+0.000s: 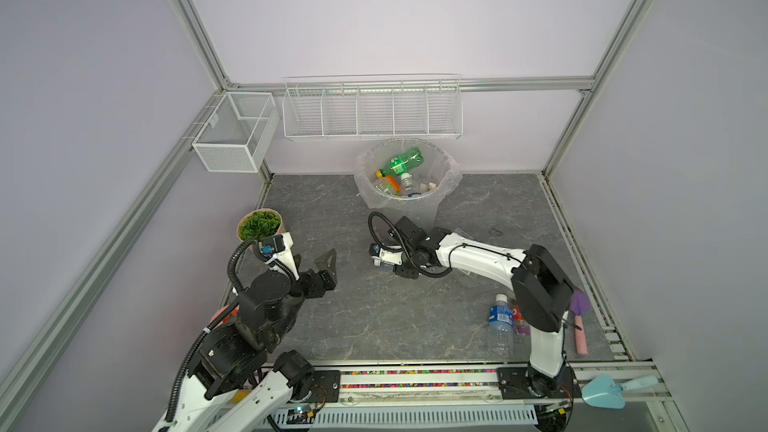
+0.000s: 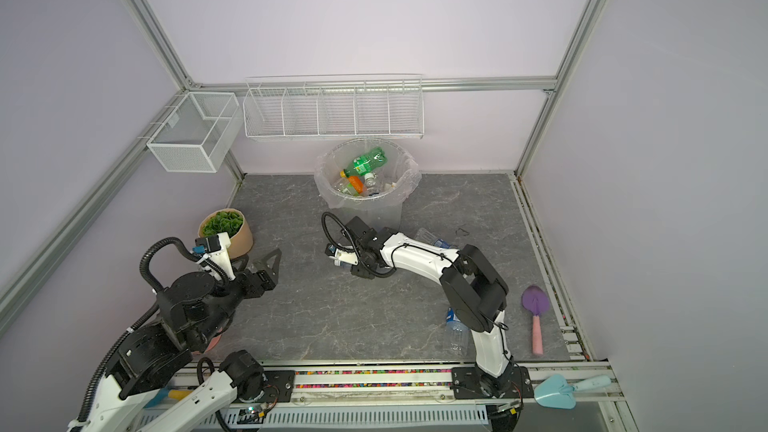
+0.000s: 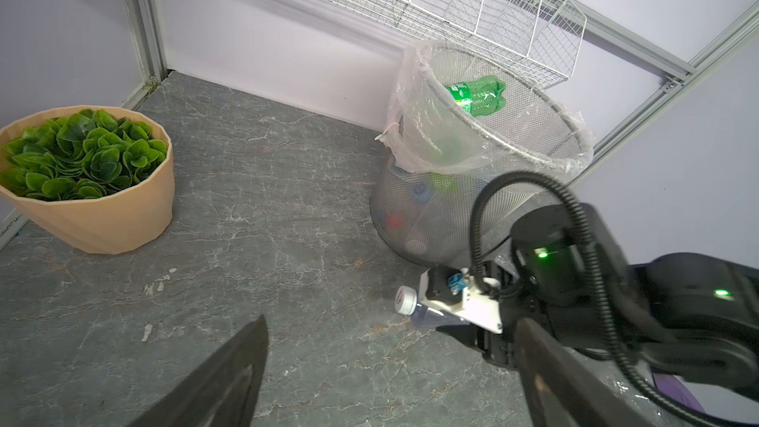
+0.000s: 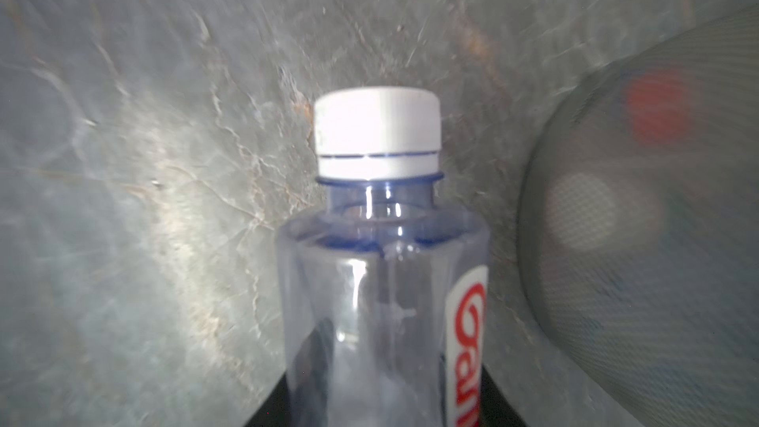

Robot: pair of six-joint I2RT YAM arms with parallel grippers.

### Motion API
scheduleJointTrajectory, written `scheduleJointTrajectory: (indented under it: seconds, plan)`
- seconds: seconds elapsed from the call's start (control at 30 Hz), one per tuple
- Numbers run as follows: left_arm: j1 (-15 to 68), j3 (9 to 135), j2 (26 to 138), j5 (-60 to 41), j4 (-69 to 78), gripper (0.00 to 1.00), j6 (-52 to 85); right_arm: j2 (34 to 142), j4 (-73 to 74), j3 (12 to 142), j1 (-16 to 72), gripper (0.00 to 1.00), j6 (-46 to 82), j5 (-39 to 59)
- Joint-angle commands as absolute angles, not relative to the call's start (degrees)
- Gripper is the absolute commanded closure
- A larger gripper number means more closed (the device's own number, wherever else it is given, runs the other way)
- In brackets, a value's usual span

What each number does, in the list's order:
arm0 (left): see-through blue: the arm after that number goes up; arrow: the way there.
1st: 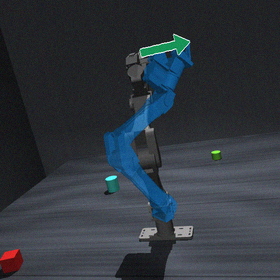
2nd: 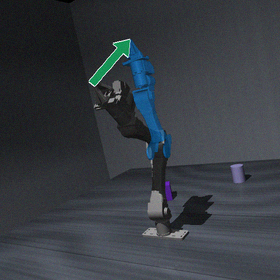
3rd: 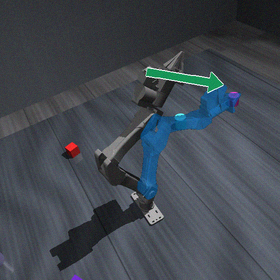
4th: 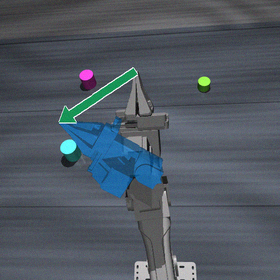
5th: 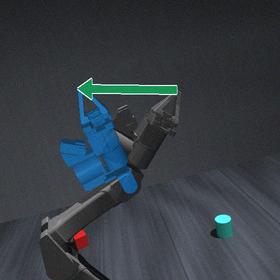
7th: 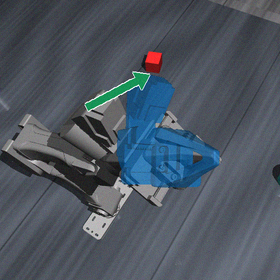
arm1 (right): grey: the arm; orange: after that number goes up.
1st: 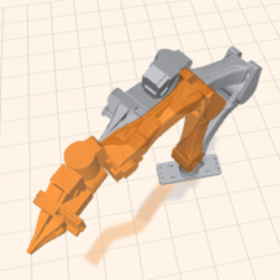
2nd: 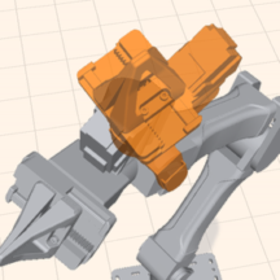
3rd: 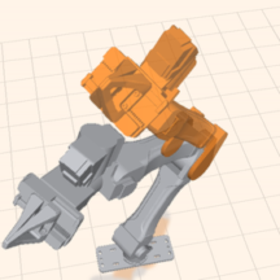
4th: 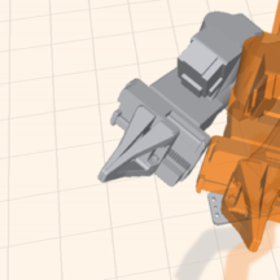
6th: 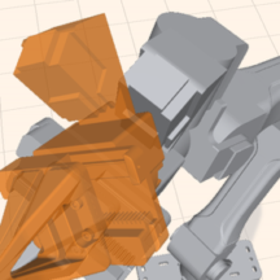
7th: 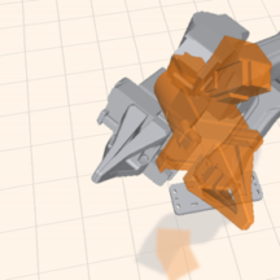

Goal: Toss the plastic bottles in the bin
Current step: 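Lift the Ganten bottle with the right gripper and carry it over the bin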

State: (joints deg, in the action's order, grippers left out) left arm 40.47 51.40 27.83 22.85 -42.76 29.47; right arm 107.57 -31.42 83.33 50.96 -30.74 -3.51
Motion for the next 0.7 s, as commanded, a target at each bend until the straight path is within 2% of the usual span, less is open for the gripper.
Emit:
scheduleJointTrajectory:
  seconds: [0.0,0.13,0.33,0.67]
  plan:
    - [40.5,51.5,27.3,24.1,-44.0,0.07,29.6,98.9,-32.7,86.3,51.6,0.69,-27.7,0.6]
    - [40.5,51.6,27.6,24.0,-43.6,0.07,29.6,91.1,-32.7,90.2,51.6,0.68,-25.5,4.1]
    - [40.5,52.0,27.8,23.8,-43.2,0.08,29.6,83.5,-25.9,93.3,49.1,0.70,-23.4,3.8]
    - [40.5,52.6,28.1,23.9,-43.0,0.08,29.3,82.2,-15.5,99.9,42.9,0.69,-21.7,2.6]
